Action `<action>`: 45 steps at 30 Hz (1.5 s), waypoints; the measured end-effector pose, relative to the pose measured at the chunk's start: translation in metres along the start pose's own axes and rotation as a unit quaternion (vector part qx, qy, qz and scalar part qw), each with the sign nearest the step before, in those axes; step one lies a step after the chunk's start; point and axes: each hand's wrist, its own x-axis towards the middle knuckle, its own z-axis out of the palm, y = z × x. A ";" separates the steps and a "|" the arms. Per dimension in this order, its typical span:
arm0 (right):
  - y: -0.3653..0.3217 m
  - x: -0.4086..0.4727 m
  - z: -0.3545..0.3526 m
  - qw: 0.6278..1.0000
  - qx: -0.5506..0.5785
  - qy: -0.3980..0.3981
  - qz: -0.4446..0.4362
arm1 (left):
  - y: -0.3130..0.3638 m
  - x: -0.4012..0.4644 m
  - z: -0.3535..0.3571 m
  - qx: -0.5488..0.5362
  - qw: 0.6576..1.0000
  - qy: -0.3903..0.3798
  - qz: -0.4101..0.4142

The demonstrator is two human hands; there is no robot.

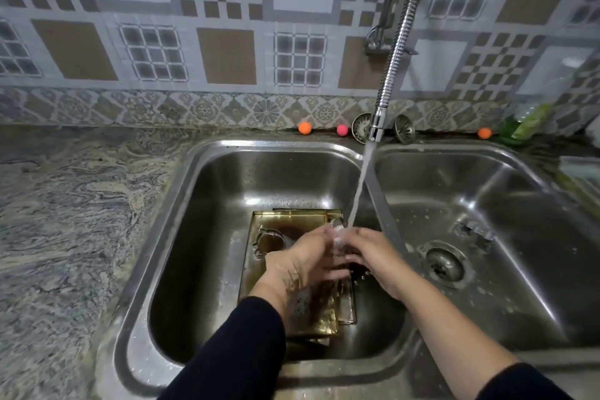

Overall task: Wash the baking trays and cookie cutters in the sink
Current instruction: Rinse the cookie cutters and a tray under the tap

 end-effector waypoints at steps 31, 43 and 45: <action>0.008 -0.021 -0.010 0.988 -0.142 0.052 -0.033 | -0.010 -0.003 0.012 0.040 0.991 0.064 0.112; -0.016 -0.002 -0.001 0.981 -0.141 0.117 -0.068 | -0.002 -0.008 0.017 0.053 0.971 0.127 0.194; -0.012 -0.007 -0.003 0.983 -0.146 0.071 -0.089 | -0.002 -0.007 0.017 0.047 0.969 0.137 0.198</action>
